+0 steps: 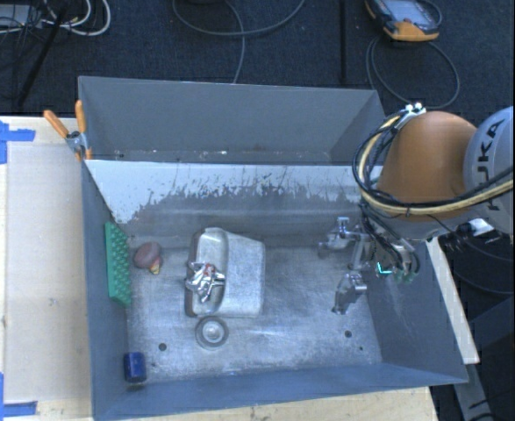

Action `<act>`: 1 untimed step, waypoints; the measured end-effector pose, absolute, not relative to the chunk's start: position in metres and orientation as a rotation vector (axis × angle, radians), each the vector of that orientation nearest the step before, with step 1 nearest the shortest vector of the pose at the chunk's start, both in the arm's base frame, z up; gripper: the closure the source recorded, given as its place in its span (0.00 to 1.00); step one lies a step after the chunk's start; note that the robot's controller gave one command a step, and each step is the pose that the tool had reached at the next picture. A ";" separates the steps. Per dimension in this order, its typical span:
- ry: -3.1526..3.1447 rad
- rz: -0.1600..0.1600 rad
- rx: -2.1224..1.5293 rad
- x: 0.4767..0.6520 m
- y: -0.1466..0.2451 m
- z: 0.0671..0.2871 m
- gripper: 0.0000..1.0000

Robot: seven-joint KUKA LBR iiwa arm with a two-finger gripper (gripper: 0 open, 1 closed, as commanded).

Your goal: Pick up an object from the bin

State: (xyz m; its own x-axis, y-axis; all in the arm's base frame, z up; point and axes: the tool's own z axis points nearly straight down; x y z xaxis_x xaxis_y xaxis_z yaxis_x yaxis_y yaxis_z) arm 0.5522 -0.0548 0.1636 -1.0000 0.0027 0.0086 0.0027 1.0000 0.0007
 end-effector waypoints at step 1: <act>-3.129 -0.006 0.004 0.470 0.028 0.130 0.00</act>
Offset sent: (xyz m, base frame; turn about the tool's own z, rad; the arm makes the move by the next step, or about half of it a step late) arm -0.0774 0.0771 -0.0303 0.0027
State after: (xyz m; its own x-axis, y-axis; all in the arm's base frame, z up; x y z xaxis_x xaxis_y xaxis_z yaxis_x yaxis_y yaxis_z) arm 0.4701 0.0279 0.1303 -0.9999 -0.0026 0.0126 -0.0025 1.0000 0.0040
